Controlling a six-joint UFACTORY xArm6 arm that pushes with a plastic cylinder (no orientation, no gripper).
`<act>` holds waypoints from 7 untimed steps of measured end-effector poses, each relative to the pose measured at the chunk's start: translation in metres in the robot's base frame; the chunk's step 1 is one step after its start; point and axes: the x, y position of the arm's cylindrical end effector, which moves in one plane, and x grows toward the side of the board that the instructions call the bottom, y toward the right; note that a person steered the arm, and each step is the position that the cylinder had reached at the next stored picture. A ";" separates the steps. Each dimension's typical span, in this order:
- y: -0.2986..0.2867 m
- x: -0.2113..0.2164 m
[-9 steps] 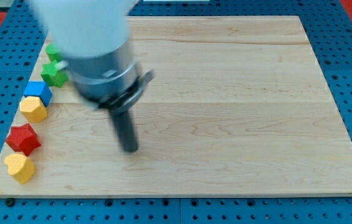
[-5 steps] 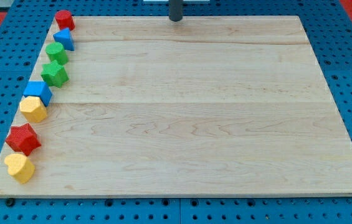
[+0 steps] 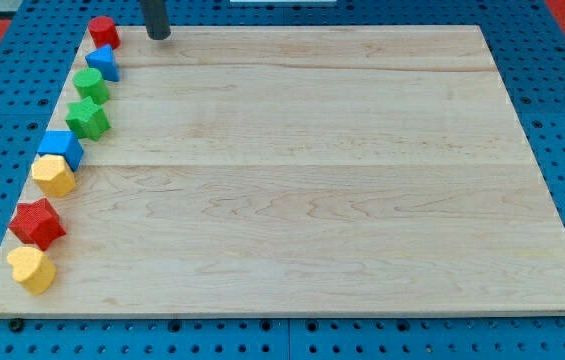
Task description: Push the blue triangle into the green circle
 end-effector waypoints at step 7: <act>-0.120 0.028</act>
